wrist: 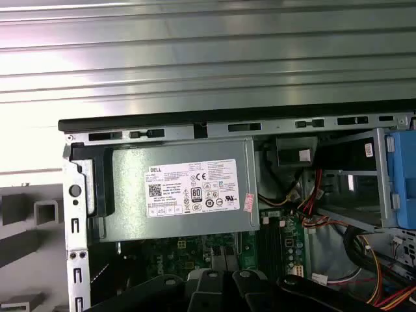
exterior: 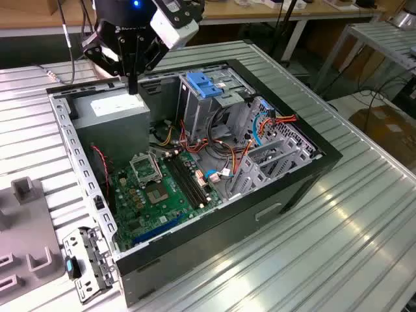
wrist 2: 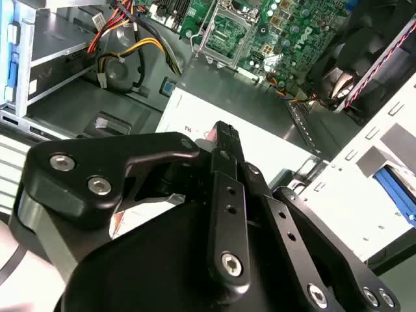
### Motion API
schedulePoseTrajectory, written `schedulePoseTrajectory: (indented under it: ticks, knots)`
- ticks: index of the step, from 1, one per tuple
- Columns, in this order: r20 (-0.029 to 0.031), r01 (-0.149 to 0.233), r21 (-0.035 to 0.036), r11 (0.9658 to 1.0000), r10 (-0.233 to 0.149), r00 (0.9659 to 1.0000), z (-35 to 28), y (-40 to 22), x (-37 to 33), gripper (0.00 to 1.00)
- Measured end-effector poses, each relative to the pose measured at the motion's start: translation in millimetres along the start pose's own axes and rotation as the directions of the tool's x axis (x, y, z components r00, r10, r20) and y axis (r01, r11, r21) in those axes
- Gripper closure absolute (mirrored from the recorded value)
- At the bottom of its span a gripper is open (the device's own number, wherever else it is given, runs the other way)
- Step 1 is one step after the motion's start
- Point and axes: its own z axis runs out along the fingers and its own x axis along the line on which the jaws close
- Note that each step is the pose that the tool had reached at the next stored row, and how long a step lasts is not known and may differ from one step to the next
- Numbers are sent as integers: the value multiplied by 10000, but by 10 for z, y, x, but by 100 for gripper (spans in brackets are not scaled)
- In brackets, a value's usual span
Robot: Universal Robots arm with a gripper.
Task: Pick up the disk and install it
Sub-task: 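Reach for the disk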
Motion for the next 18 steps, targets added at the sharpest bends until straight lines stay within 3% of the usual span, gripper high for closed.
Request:
schedulePoseTrajectory:
  ticks: [18]
  knots:
    - [0,0,0,10000,0,10000,-2,-13,167,89]
